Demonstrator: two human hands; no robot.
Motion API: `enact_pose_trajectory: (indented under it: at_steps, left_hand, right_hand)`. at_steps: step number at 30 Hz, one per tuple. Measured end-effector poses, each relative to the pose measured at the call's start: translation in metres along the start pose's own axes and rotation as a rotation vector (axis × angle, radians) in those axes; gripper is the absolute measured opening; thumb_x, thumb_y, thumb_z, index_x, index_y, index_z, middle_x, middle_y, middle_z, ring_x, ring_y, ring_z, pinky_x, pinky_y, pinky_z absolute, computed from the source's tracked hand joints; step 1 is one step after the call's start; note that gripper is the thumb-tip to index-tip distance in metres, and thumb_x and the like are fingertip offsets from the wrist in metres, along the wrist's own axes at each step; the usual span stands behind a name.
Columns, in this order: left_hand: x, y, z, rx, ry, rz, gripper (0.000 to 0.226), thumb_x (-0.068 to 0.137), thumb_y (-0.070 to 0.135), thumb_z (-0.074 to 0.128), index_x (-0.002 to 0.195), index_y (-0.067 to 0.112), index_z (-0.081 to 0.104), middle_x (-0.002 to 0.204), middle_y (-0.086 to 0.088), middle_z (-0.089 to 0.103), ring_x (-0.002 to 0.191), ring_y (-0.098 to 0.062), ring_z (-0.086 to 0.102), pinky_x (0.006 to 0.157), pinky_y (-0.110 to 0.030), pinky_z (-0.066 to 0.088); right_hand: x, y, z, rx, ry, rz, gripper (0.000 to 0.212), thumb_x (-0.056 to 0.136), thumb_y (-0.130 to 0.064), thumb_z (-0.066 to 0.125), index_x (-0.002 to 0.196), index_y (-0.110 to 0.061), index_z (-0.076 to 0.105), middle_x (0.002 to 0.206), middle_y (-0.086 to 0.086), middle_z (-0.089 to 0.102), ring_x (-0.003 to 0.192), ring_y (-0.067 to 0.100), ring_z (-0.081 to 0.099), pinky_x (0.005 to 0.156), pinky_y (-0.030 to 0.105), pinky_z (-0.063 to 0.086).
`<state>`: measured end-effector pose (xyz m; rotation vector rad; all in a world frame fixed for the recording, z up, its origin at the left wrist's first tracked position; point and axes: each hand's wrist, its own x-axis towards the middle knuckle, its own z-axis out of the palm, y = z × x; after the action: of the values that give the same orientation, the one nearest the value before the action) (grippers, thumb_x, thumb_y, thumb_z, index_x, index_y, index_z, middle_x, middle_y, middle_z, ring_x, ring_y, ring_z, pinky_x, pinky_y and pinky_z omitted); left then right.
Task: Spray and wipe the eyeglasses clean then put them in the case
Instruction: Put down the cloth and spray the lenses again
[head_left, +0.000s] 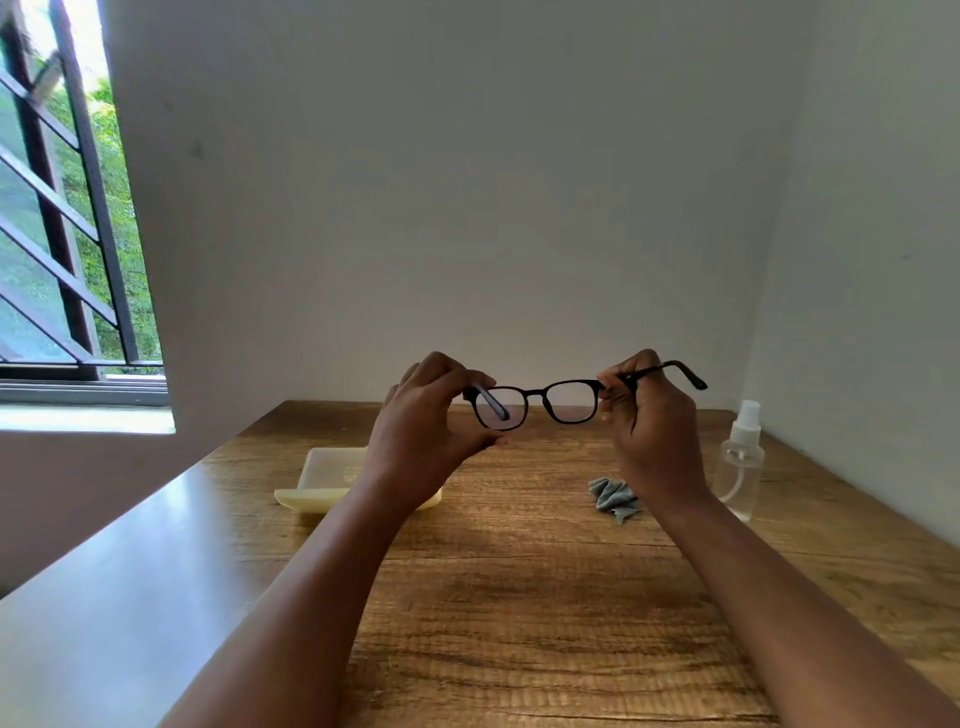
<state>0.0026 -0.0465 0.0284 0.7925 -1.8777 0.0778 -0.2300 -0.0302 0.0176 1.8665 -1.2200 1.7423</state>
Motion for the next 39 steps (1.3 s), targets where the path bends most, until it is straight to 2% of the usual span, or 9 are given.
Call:
enact_pose_trajectory:
  at_steps: [8, 11, 14, 17, 19, 22, 28, 35, 39]
  left_hand:
    - [0.0, -0.004, 0.001, 0.011, 0.018, 0.02, 0.056, 0.058, 0.026, 0.091, 0.111, 0.027, 0.071, 0.095, 0.012, 0.052, 0.094, -0.013, 0.056, 0.082, -0.048, 0.051]
    - [0.0, -0.005, 0.001, 0.014, 0.045, 0.018, 0.054, 0.059, 0.029, 0.09, 0.11, 0.026, 0.072, 0.095, 0.012, 0.053, 0.093, -0.012, 0.056, 0.08, -0.049, 0.051]
    - [0.001, -0.009, 0.002, 0.011, 0.075, 0.026, 0.053, 0.061, 0.034, 0.088, 0.111, 0.026, 0.072, 0.097, 0.01, 0.054, 0.094, -0.015, 0.058, 0.08, -0.049, 0.052]
    - [0.001, -0.012, 0.001, 0.021, 0.116, 0.026, 0.053, 0.061, 0.036, 0.087, 0.111, 0.026, 0.071, 0.098, 0.008, 0.056, 0.095, -0.017, 0.06, 0.08, -0.05, 0.052]
    - [0.001, -0.012, 0.001, 0.046, 0.134, 0.021, 0.054, 0.061, 0.032, 0.089, 0.111, 0.026, 0.071, 0.099, 0.007, 0.056, 0.094, -0.017, 0.06, 0.08, -0.049, 0.052]
    - [0.001, -0.013, 0.0, 0.06, 0.146, 0.011, 0.055, 0.06, 0.03, 0.09, 0.112, 0.025, 0.071, 0.099, 0.007, 0.056, 0.094, -0.017, 0.06, 0.08, -0.049, 0.052]
    - [0.0, -0.014, 0.0, 0.072, 0.138, 0.005, 0.054, 0.061, 0.031, 0.09, 0.112, 0.025, 0.071, 0.099, 0.007, 0.056, 0.094, -0.016, 0.059, 0.079, -0.049, 0.052]
    - [0.0, -0.014, 0.0, 0.07, 0.154, -0.044, 0.053, 0.06, 0.034, 0.089, 0.11, 0.025, 0.073, 0.098, 0.01, 0.057, 0.093, -0.014, 0.059, 0.082, -0.05, 0.05]
    - [-0.001, -0.013, -0.001, 0.072, 0.161, -0.057, 0.052, 0.06, 0.034, 0.088, 0.11, 0.025, 0.072, 0.097, 0.01, 0.056, 0.093, -0.015, 0.058, 0.082, -0.051, 0.05]
  right_hand:
    - [0.0, -0.005, -0.002, 0.001, -0.011, 0.02, 0.014, 0.101, -0.019, 0.052, 0.093, -0.008, 0.052, 0.075, 0.002, 0.06, 0.067, 0.013, 0.058, 0.061, 0.026, 0.046]
    - [0.001, -0.004, -0.004, -0.009, -0.037, 0.02, 0.004, 0.099, -0.017, 0.055, 0.1, -0.013, 0.054, 0.085, 0.001, 0.062, 0.074, 0.013, 0.06, 0.063, 0.023, 0.047]
    - [0.0, -0.004, -0.006, -0.035, -0.092, 0.026, 0.029, 0.089, -0.005, 0.061, 0.115, -0.017, 0.057, 0.101, 0.001, 0.062, 0.085, 0.012, 0.058, 0.069, 0.017, 0.044]
    - [0.002, -0.007, -0.009, -0.288, -0.05, -0.05, 0.043, 0.079, 0.001, 0.064, 0.118, -0.015, 0.055, 0.108, 0.004, 0.06, 0.094, 0.021, 0.054, 0.078, 0.029, 0.044]
    - [0.005, -0.009, -0.016, -0.556, 0.055, -0.053, 0.048, 0.074, 0.0, 0.067, 0.117, -0.016, 0.055, 0.113, 0.008, 0.057, 0.102, 0.028, 0.05, 0.081, 0.036, 0.034]
    - [0.007, -0.006, -0.03, -0.735, 0.146, 0.158, 0.062, 0.064, 0.003, 0.069, 0.118, -0.021, 0.052, 0.126, 0.009, 0.044, 0.114, 0.03, 0.038, 0.086, 0.04, 0.03]
    - [0.004, 0.014, -0.044, -0.802, -0.071, 0.646, 0.088, 0.067, 0.005, 0.069, 0.133, -0.032, 0.026, 0.144, 0.011, 0.016, 0.134, 0.04, 0.02, 0.101, 0.059, 0.031]
    - [-0.004, 0.034, -0.038, -0.604, -0.109, 0.733, 0.091, 0.082, 0.016, 0.053, 0.145, -0.033, 0.008, 0.143, 0.025, 0.02, 0.106, 0.045, 0.055, 0.078, 0.05, 0.055]
    - [-0.011, 0.042, -0.037, -0.607, -0.152, 0.719, 0.082, 0.088, 0.011, 0.051, 0.147, -0.029, 0.009, 0.142, 0.027, 0.025, 0.103, 0.046, 0.058, 0.074, 0.045, 0.053]
